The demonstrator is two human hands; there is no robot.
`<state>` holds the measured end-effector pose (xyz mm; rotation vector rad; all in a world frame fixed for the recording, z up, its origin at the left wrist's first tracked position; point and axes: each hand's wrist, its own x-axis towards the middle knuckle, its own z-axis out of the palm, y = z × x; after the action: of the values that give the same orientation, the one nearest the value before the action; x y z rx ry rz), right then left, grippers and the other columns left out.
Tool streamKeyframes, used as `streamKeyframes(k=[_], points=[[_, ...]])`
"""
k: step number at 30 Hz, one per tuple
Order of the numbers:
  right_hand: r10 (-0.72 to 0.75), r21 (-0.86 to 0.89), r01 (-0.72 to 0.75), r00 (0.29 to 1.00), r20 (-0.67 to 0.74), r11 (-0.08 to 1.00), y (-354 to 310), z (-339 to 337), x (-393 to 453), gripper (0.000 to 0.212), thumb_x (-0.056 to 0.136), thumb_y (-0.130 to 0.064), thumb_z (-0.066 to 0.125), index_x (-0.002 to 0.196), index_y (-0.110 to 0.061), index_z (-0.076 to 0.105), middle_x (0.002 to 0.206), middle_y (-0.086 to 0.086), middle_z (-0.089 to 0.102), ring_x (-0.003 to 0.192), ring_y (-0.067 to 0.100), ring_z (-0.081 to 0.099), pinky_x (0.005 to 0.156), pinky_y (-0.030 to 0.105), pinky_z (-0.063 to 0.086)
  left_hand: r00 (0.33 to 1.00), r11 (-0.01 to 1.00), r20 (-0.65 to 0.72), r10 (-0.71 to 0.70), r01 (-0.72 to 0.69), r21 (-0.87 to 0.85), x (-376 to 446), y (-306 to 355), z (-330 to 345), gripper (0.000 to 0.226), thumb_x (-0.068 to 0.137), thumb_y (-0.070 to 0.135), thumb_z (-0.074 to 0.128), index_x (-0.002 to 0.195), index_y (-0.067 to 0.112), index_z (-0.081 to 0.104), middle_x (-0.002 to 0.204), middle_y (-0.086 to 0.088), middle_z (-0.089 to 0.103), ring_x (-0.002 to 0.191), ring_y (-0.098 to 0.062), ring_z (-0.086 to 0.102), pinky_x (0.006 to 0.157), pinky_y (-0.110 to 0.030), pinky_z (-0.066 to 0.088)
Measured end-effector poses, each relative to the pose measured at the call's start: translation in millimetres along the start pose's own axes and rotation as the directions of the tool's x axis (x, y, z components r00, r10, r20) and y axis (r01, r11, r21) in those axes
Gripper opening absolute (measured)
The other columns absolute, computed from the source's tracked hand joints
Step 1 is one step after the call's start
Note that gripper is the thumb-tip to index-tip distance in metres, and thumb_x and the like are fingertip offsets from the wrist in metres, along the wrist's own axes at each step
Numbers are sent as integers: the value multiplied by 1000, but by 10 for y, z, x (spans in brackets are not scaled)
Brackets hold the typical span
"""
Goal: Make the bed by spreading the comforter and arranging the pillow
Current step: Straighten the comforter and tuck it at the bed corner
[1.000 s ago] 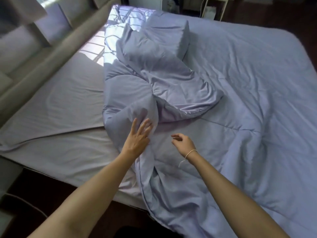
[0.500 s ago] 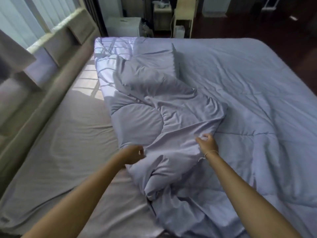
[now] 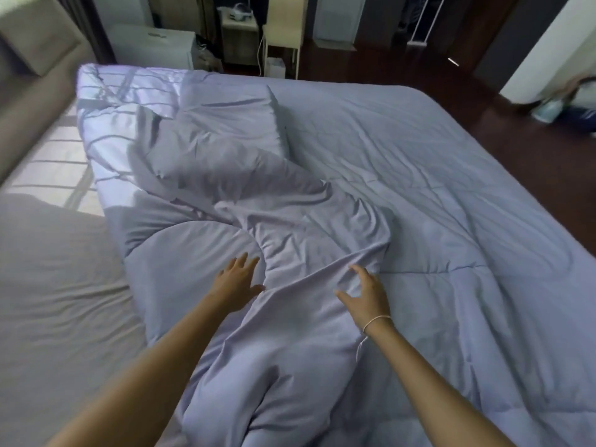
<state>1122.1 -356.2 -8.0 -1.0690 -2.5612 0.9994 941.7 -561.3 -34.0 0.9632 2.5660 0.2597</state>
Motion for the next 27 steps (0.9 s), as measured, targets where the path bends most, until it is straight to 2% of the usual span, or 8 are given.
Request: streamKeyframes(k=[3,6,8,13,17,20,24,27], points=[[-55,-55,55,998,2,997,172,93,630,82,68,-26,84,138,-10,44,135,20,48,129,35,41,109,37,32,999,998,-42,-34,36,52,438,-126,45,91,83,62,54,150,26,5,160,-6,1,146,-32,5,111,-59,19],[88,-245,-33,972,217,969,534,452,1023,116,65,-43,83,152,-25,8,156,18,14,146,30,11,118,41,16,963,959,35,-268,264,101,764,-402,376,103,73,76,50,148,35,-7,159,-3,-13,144,-38,-10,105,-70,4],[156,-328,-58,946,282,943,790,746,1096,121,65,-49,81,151,-31,-3,158,12,4,147,28,5,119,40,13,943,939,28,-331,326,113,789,-555,668,97,72,80,45,147,40,-3,159,-2,-10,144,-37,-10,104,-71,-1],[117,-274,-39,954,276,961,936,843,1360,117,61,-46,84,151,-33,9,151,19,23,138,35,29,113,36,27,957,963,-196,-213,240,123,906,-599,698,51,90,60,38,132,33,40,141,-10,36,129,-38,31,100,-68,21],[113,-319,-20,954,277,948,808,789,1224,94,75,-35,76,150,-32,18,149,14,29,135,35,34,112,41,31,963,966,-246,-114,165,200,661,-547,536,31,96,46,36,118,28,48,123,-7,51,113,-34,49,94,-51,33],[80,-302,13,952,294,953,709,792,1008,74,78,-20,69,143,-28,35,142,15,42,127,37,45,107,40,37,968,958,-237,-82,142,248,224,-677,580,26,94,40,41,114,28,52,113,-3,58,104,-29,57,87,-48,40],[26,-179,37,942,334,983,359,1003,400,57,74,-6,62,127,-27,54,125,11,61,110,31,59,96,34,46,957,949,-279,-75,155,276,-674,-1051,502,33,78,45,40,84,23,65,74,-3,63,66,-30,64,61,-44,48],[-7,2,6,933,359,1000,-204,1253,-299,52,74,5,54,120,-17,60,114,10,65,105,27,61,89,27,44,940,938,-315,-130,219,268,-1453,-1511,282,33,79,42,38,90,23,63,75,-3,62,68,-30,62,62,-39,47]])
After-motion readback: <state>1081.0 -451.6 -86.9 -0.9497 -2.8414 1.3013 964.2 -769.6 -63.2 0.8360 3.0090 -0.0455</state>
